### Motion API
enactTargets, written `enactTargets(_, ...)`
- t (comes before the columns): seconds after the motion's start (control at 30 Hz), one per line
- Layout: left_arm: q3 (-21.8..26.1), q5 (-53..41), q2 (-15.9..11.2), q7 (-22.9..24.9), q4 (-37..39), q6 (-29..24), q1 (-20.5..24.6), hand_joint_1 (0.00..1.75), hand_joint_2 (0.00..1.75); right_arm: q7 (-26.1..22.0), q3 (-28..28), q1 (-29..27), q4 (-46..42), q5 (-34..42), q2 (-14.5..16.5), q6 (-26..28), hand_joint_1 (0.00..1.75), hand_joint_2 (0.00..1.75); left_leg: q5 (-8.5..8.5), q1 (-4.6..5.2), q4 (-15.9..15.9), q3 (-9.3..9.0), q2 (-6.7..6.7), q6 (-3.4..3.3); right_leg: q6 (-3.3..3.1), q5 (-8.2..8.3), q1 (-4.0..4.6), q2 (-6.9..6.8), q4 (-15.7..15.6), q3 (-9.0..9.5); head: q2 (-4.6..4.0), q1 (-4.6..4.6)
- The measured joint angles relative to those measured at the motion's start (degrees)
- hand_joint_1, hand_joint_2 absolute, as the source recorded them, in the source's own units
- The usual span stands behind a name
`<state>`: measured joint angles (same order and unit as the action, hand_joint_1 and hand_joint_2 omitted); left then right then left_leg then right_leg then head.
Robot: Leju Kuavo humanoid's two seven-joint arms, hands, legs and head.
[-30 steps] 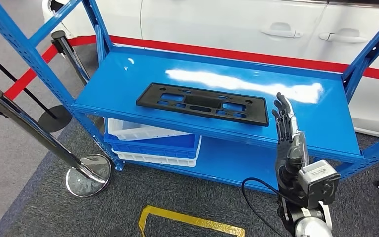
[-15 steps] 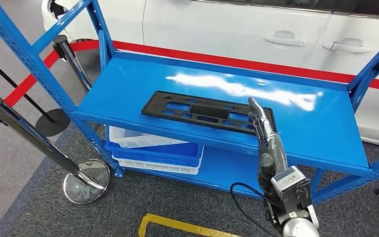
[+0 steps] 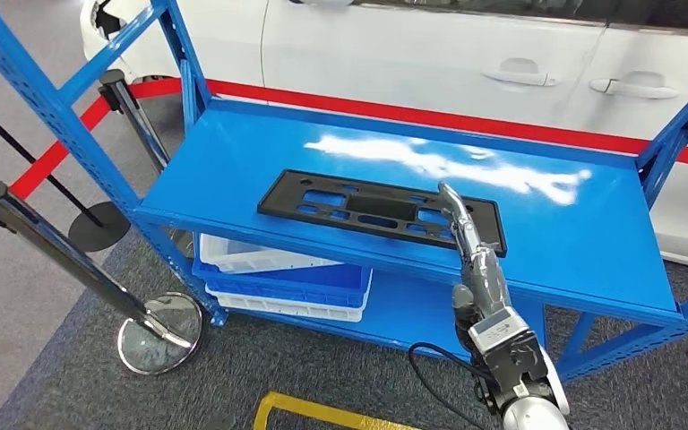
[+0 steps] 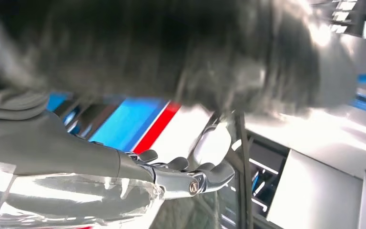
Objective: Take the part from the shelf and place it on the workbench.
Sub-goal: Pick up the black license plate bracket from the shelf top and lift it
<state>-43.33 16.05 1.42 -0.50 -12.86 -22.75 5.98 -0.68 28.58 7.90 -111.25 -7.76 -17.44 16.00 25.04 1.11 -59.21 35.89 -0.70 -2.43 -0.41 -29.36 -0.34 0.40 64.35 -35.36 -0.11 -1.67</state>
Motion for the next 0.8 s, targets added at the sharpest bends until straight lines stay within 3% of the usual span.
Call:
enactTargets(0.03, -0.16, -0.23, 0.01, 0.33, -0.01, 0.16, 0.00, 0.00, 0.00, 0.71, 0.48, 0.41, 0.28, -2.97, 0.06, -0.27, 0.00, 1.31, 0.49, 0.03, -0.61, 0.09, -0.07, 0.48, -0.44, 2.06, -0.03, 0.01, -3.85, 1.58, 0.00, 0.01)
enactTargets(0.07, -0.28, -0.50, -0.04, 0.64, 0.00, 0.24, 0.04, 0.00, 0.00, 1.49, 0.97, 0.89, 0.49, -6.11, 0.21, -0.56, 0.00, 1.75, 1.11, -0.04, -1.45, 0.45, -0.04, 0.96, -0.77, 2.32, -0.16, 0.02, -4.10, 1.73, 0.00, -0.10)
enactTargets(0.13, -0.59, -0.90, -0.09, 0.93, -0.01, 0.19, 0.10, 0.00, 0.00, 2.38, 1.91, 1.82, 0.86, -9.73, 0.77, -1.05, 0.00, 1.75, 4.00, -0.37, -6.18, 2.55, 0.07, 1.79, -1.07, 2.51, -0.32, -0.13, -4.35, 1.82, 0.00, -0.41)
enactTargets(0.2, -1.00, -1.32, -0.02, 1.22, -0.02, 0.04, 0.12, 0.00, 0.00, 2.73, 2.99, 2.54, 1.38, -11.95, 1.36, -1.72, 0.00, 1.75, 7.22, -0.85, -13.48, 5.94, 0.18, 2.47, -1.13, 2.54, -0.28, -0.29, -4.34, 1.70, 0.00, -0.63)
enactTargets(0.23, -1.20, -1.56, 0.01, 1.42, -0.02, -0.03, 0.08, 0.00, 0.00, 2.76, 3.54, 2.88, 1.69, -12.60, 1.65, -2.11, 0.00, 1.75, 7.71, -1.03, -15.68, 6.98, 0.20, 2.67, -1.13, 2.54, -0.26, -0.36, -4.32, 1.66, 0.00, -0.62)
enactTargets(0.27, -1.37, -1.83, 0.03, 1.65, -0.02, -0.09, 0.04, 0.00, 0.00, 2.73, 4.19, 3.35, 2.08, -13.24, 2.03, -2.51, 0.00, 1.75, 7.12, -1.16, -15.80, 7.00, 0.22, 2.76, -1.13, 2.54, -0.26, -0.39, -4.32, 1.65, 0.00, -0.63)
enactTargets(0.3, -1.52, -2.11, 0.04, 1.86, -0.02, -0.12, 0.02, 0.00, 0.00, 2.68, 4.92, 3.99, 2.54, -13.89, 2.52, -2.89, 0.00, 1.75, 5.55, -1.23, -13.58, 5.84, 0.23, 2.76, -1.13, 2.54, -0.27, -0.37, -4.31, 1.67, 0.00, -0.64)
enactTargets(0.37, -1.87, -2.63, 0.04, 2.20, -0.02, -0.14, 0.18, 0.00, 0.00, 2.50, 6.47, 5.74, 3.67, -15.08, 3.72, -3.53, 0.00, 1.75, 2.09, -1.19, -5.36, 1.62, 0.25, 2.47, -1.04, 2.56, -0.26, -0.33, -4.36, 1.76, 0.00, -0.63)
enactTargets(0.43, -2.38, -3.03, 0.10, 2.35, -0.02, -0.20, 0.46, 0.00, 0.00, 2.17, 7.97, 7.85, 5.36, -16.00, 5.13, -3.94, 0.00, 1.75, 0.75, -0.86, -0.09, -0.92, 0.24, 1.92, -0.61, 2.65, -0.22, -0.31, -4.49, 1.73, 0.00, -0.61)
enactTargets(0.53, -2.94, -3.28, 0.34, 2.30, -0.03, -0.41, 0.72, 0.00, 0.00, 0.75, 10.38, 12.13, 9.92, -17.09, 7.94, -4.11, 0.00, 1.75, 0.32, -0.62, 1.24, -1.30, 0.29, 0.96, 0.30, 2.77, -0.34, -0.29, -4.81, 1.60, 0.00, -0.57)
enactTargets(0.6, -3.16, -3.28, 0.61, 2.11, -0.05, -0.55, 1.16, 0.00, 0.00, -0.37, 11.97, 15.36, 13.84, -17.74, 9.96, -3.87, 0.00, 1.75, -0.31, -0.83, 2.24, -1.67, 0.39, 0.15, 0.62, 1.22, -0.36, -0.32, -2.68, 0.54, 0.00, -0.54)
enactTargets(0.7, -3.52, -3.08, 0.84, 1.92, -0.06, -0.62, 1.85, 0.00, 0.00, -1.72, 13.92, 18.80, 19.69, -18.70, 12.43, -3.44, 0.00, 1.75, -0.55, -0.87, 2.56, -1.72, 0.38, -0.47, 0.74, -3.54, -0.35, -0.34, 7.64, -4.35, 0.00, -0.49)
enactTargets(0.73, -3.63, -2.94, 0.92, 1.91, -0.06, -0.62, 1.89, 0.00, 0.00, -2.25, 14.54, 19.83, 21.95, -19.03, 13.26, -3.24, 0.00, 1.75, -0.50, -0.85, 2.48, -1.71, 0.36, -0.48, 0.80, -4.00, -0.36, -0.35, 10.10, -5.61, 0.00, -0.49)
enactTargets(0.77, -3.73, -2.80, 1.00, 1.90, -0.06, -0.62, 1.89, 0.00, 0.00, -2.86, 15.17, 20.95, 24.29, -19.34, 14.13, -2.97, 0.00, 1.75, -0.42, -0.85, 2.34, -1.71, 0.34, -0.44, 0.85, -3.35, -0.38, -0.36, 10.47, -5.93, 0.00, -0.50)
enactTargets(0.8, -3.79, -2.66, 1.08, 1.87, -0.06, -0.65, 1.89, 0.00, 0.00, -3.50, 15.75, 22.14, 26.62, -19.61, 15.04, -2.67, 0.00, 1.75, -0.30, -0.87, 2.13, -1.71, 0.32, -0.33, 0.86, -1.72, -0.41, -0.36, 8.66, -5.19, 0.00, -0.49)
